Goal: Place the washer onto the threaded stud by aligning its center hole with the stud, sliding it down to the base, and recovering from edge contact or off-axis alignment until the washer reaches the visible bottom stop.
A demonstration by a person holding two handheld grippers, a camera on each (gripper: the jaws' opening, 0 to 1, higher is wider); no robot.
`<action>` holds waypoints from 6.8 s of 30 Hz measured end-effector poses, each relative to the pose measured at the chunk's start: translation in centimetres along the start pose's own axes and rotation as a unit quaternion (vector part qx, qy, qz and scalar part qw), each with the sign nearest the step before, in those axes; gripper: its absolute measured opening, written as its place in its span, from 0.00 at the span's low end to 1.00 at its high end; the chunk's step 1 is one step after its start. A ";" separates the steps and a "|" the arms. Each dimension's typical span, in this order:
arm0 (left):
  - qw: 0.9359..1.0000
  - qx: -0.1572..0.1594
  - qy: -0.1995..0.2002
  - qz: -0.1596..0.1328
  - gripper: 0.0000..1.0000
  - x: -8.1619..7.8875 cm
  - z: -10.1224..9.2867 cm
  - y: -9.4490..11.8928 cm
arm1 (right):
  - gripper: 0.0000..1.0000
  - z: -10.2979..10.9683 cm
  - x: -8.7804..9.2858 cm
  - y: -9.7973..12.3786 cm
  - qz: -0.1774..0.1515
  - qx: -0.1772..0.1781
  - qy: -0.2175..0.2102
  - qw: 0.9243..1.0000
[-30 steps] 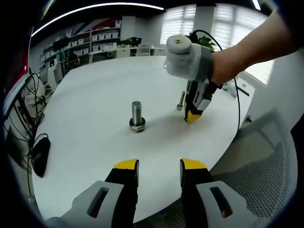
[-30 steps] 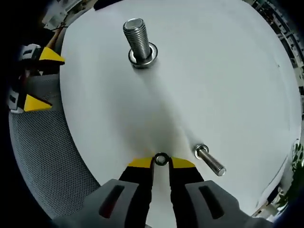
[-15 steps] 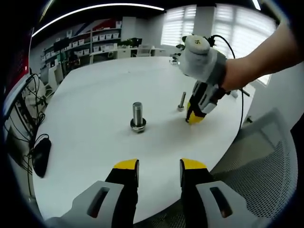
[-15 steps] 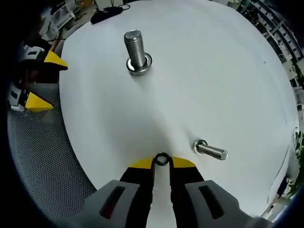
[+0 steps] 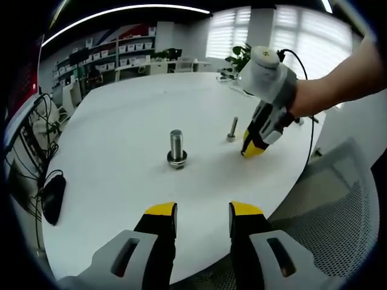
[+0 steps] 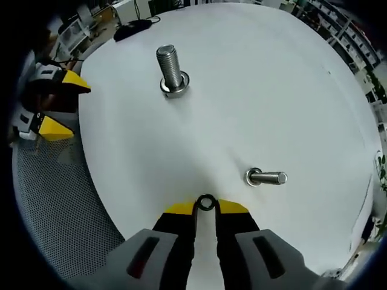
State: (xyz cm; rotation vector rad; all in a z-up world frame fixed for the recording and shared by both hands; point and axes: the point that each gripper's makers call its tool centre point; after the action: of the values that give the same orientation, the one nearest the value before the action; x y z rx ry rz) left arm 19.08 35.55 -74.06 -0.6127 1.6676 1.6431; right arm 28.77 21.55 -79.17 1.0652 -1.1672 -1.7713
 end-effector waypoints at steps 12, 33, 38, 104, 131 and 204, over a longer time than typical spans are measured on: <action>1.000 0.002 -0.001 0.000 0.32 0.0 -0.1 0.1 | 0.14 -1.1 -0.4 2.6 -0.049 0.007 -0.031 0.998; 1.000 0.003 0.000 0.001 0.32 0.0 -0.1 0.0 | 0.14 -2.7 -1.5 5.1 -0.080 0.021 -0.044 0.996; 1.000 0.002 0.000 0.000 0.32 0.0 0.0 0.0 | 0.14 -2.7 -1.8 5.3 -0.082 0.022 -0.042 0.996; 1.000 0.001 0.000 -0.003 0.31 -0.1 0.0 0.1 | 0.14 -4.3 -4.1 3.6 -0.055 0.015 -0.041 0.998; 1.000 0.001 0.000 0.002 0.31 0.0 -0.1 -0.1 | 0.14 -5.1 -2.9 1.4 -0.033 0.000 -0.060 0.998; 1.000 0.020 -0.003 0.017 0.33 0.6 -0.9 0.0 | 0.41 0.7 6.5 8.0 -0.313 0.075 -0.076 0.944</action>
State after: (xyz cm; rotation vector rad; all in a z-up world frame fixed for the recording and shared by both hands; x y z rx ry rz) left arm 18.60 34.77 -74.57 -0.5610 1.7111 1.6289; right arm 26.84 13.45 -72.97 1.5369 -1.1441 -2.3091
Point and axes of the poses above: the point that each gripper's makers call its tool centre point, and the gripper's own axes: y roughly backward along the fingers, z roughly to its left, x roughly out of its underside, and after that the axes turned 15 degrees about -x, right-handed
